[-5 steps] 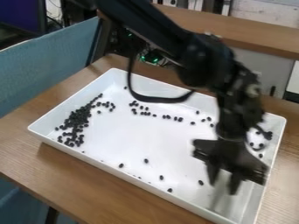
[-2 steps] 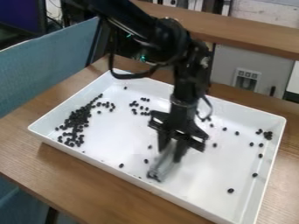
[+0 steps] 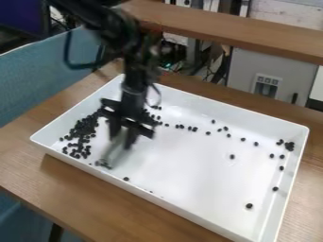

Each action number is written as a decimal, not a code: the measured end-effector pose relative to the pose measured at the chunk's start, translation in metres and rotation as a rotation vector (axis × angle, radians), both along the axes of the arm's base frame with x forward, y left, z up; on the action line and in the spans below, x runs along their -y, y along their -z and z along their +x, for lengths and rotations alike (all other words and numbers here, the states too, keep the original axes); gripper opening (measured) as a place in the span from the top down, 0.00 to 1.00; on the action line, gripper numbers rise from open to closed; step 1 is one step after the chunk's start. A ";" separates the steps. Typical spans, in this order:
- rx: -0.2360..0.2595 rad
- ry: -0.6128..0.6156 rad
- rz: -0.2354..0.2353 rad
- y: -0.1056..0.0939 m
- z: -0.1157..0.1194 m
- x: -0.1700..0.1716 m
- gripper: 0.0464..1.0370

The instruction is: Sweep into pile

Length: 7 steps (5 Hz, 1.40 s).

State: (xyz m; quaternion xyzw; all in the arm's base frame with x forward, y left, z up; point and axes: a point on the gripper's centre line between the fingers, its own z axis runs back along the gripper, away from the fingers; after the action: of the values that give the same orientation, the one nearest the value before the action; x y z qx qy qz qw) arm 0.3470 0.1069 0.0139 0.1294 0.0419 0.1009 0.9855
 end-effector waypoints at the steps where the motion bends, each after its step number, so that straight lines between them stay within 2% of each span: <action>1: -0.029 -0.099 -0.013 -0.003 -0.010 -0.048 0.66; 2: -0.020 -0.144 -0.041 -0.008 -0.006 -0.063 0.66; 3: 0.041 -0.097 -0.109 -0.009 0.009 -0.048 0.66; 4: 0.149 0.004 -0.130 -0.028 0.036 -0.011 0.66; 5: 0.198 0.100 -0.167 -0.045 0.051 0.041 0.66; 6: 0.157 0.145 -0.198 -0.044 0.050 0.080 0.66; 7: 0.182 0.224 -0.280 -0.059 0.066 0.131 0.66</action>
State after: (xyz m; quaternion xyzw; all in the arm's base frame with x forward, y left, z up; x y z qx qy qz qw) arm 0.4130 -0.0243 0.0732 -0.0148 -0.0485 -0.0050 0.9987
